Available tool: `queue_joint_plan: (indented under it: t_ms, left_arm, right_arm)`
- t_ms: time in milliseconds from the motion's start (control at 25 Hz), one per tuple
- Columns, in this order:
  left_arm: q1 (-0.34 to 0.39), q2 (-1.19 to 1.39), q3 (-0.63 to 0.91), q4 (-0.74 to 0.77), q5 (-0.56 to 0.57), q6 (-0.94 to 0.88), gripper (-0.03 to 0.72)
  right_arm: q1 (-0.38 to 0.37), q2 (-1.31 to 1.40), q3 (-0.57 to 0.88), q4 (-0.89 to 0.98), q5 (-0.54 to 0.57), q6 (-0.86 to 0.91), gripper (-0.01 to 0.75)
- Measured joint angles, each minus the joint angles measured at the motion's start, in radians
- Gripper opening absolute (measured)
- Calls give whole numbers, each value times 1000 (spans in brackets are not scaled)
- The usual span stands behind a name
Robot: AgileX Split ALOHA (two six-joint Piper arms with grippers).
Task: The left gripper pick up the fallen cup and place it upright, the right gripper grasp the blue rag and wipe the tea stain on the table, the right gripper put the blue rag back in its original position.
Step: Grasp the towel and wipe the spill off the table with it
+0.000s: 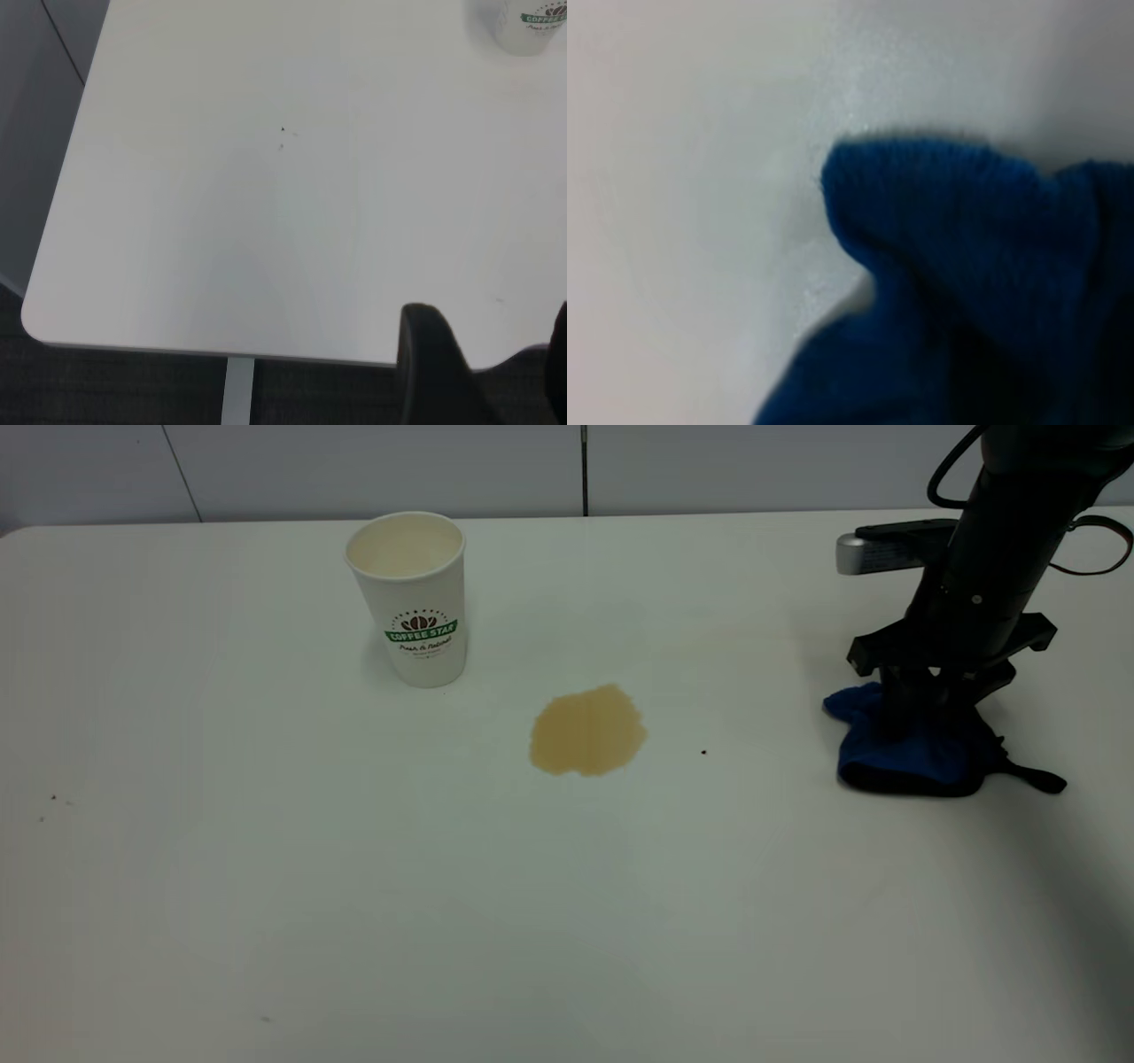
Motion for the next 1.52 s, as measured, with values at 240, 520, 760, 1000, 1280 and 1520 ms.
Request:
queue_joint_plan:
  t_ms: [240, 520, 760, 1000, 1280, 1520]
  left_arm:
    - [0, 0, 0, 0, 0, 0, 348]
    - [0, 0, 0, 0, 0, 0, 348]
    - [0, 0, 0, 0, 0, 0, 348]
    - [0, 0, 0, 0, 0, 0, 348]
    - [0, 0, 0, 0, 0, 0, 348]
    - [0, 0, 0, 0, 0, 0, 348]
  right_arm:
    - [55, 2, 0, 130, -1, -86, 103]
    - [267, 5, 0, 156, -14, -97, 103]
    - [447, 22, -26, 190, -105, -91, 103]
    - [487, 124, -245, 208, -30, -51, 104]
    - [465, 253, -522, 182, -2, 30, 104]
    - [357, 289, -602, 67, -27, 167, 104]
